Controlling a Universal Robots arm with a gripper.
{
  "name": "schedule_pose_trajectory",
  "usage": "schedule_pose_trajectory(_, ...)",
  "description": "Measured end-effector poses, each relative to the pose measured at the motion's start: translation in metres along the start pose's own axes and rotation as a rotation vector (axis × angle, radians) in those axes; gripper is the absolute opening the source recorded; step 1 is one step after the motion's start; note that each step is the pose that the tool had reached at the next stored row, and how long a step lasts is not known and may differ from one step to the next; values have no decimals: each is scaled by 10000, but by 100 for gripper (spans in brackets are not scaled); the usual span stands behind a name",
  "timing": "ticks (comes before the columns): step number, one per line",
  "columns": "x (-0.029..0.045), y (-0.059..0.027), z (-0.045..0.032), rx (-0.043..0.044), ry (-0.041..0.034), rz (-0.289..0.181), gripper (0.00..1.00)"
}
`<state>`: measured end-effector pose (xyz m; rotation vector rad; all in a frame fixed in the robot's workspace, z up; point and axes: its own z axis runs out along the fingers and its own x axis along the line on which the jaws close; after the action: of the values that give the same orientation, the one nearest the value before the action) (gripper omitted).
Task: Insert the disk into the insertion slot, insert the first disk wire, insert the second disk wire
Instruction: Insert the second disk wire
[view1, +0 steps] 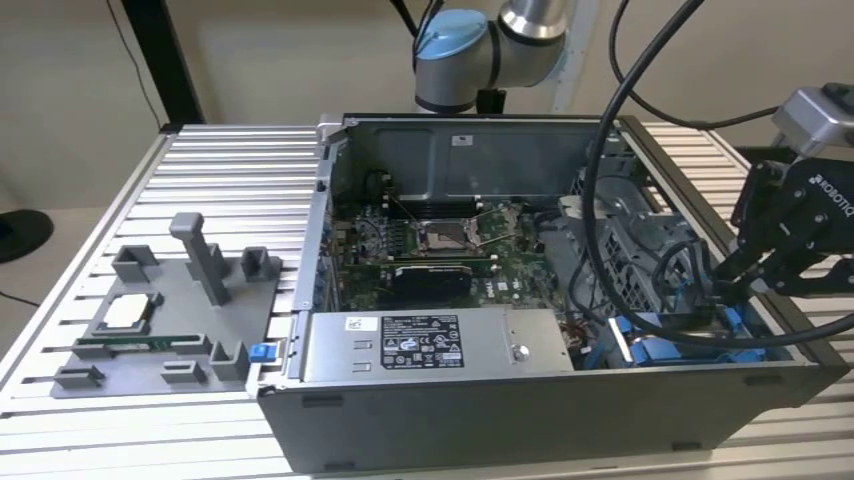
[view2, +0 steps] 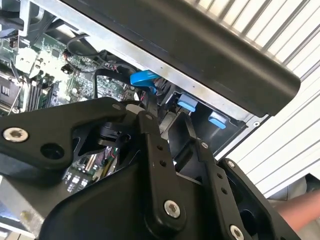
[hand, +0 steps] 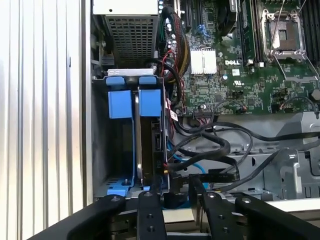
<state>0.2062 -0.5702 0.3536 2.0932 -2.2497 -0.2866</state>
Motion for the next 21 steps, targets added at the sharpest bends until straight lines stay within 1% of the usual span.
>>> schedule_pose_trajectory(12, 15, -2, 7, -33, 3, 3, 100)
schedule_pose_trajectory(13, 15, -2, 7, -33, 3, 3, 0)
schedule_pose_trajectory(21, 15, -2, 7, -41, 1, 4, 0)
